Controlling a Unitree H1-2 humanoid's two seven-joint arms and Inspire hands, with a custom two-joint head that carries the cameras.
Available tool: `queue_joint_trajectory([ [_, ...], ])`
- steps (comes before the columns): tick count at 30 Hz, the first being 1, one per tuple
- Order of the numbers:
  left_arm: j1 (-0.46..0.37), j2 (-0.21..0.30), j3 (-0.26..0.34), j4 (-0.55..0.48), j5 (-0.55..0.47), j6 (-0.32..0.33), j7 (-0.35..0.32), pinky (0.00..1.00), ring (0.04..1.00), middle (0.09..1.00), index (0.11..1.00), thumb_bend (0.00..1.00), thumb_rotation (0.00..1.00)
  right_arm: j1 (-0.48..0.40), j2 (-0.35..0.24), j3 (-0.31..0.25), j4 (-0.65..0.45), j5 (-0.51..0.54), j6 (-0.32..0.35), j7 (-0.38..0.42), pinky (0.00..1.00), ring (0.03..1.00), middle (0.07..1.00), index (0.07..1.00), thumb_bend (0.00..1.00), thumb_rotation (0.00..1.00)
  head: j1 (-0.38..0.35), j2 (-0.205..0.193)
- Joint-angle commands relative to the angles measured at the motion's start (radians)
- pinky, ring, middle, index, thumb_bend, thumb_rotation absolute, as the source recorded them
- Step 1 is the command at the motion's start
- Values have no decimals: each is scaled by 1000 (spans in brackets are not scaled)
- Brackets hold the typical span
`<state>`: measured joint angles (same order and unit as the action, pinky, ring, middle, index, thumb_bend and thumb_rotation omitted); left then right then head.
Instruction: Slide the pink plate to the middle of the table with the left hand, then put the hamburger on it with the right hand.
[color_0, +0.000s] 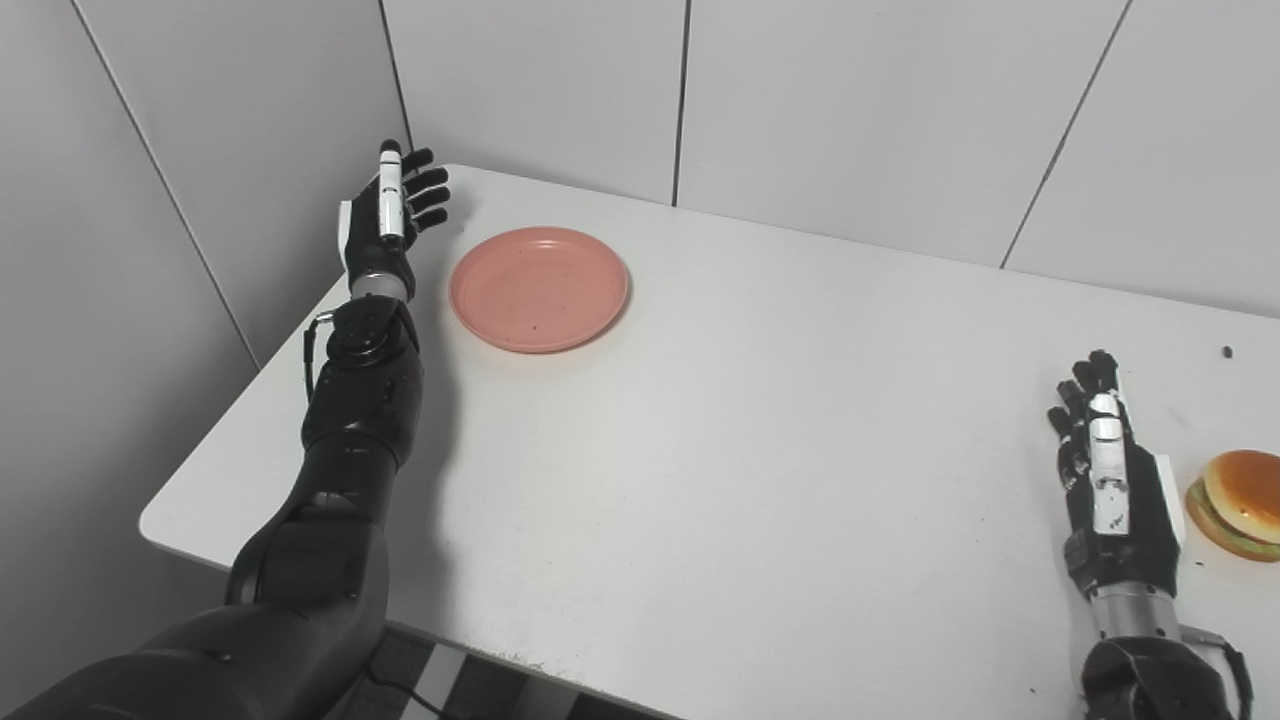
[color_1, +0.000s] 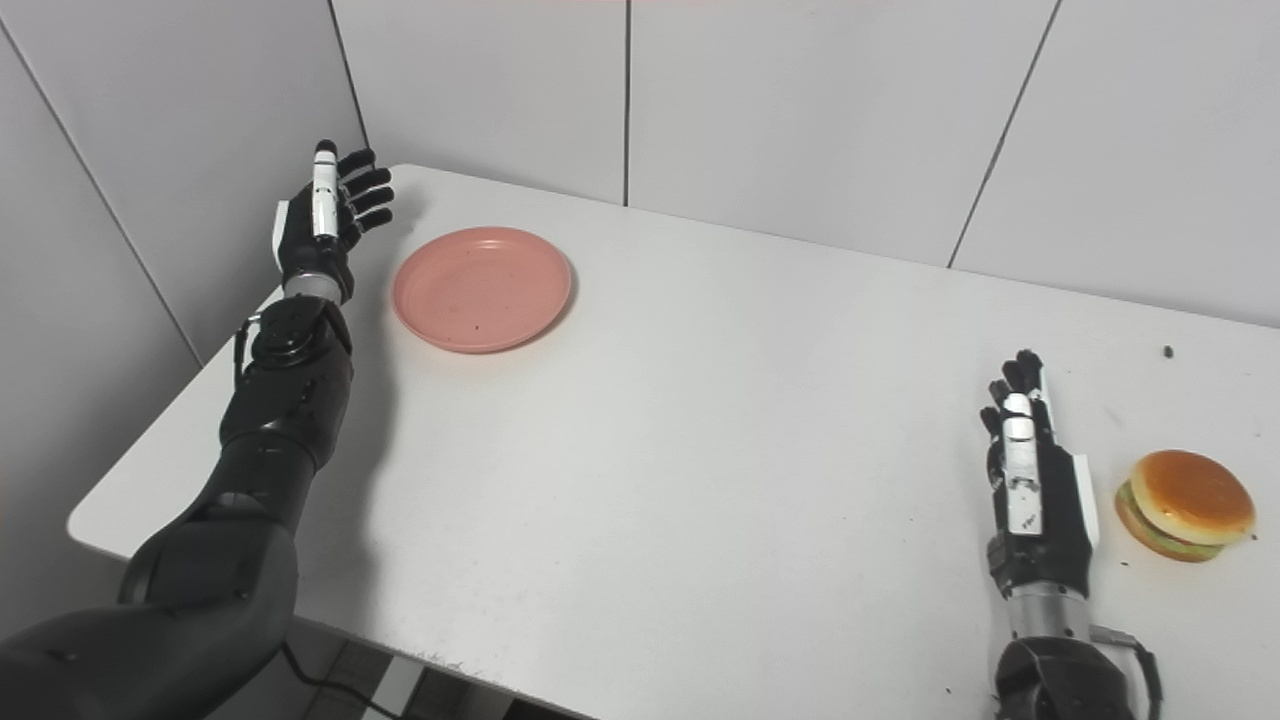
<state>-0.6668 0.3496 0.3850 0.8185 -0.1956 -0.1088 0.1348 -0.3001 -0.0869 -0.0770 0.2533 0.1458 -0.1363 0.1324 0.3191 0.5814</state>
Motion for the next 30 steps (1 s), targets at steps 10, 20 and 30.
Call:
queue_joint_trajectory([
  [10, -52, 14, -17, 25, -19, -65, -6, 718, 733, 714, 689, 423, 990, 19, 3, -5, -1, 13, -43, 2, 1000, 1000, 1000, 1000, 509, 928, -2, 4],
  [20, -14, -23, -45, -15, -26, -59, -21, 735, 761, 742, 720, 406, 1000, 20, 1, -4, -9, 15, -33, 5, 1000, 1000, 1000, 1000, 510, 931, -2, 9],
  [30, 5, -48, -75, -13, -20, -62, -25, 739, 766, 750, 731, 417, 1000, 21, 4, -4, -16, 17, -32, 4, 1000, 1000, 1000, 1000, 508, 928, -4, 11],
])
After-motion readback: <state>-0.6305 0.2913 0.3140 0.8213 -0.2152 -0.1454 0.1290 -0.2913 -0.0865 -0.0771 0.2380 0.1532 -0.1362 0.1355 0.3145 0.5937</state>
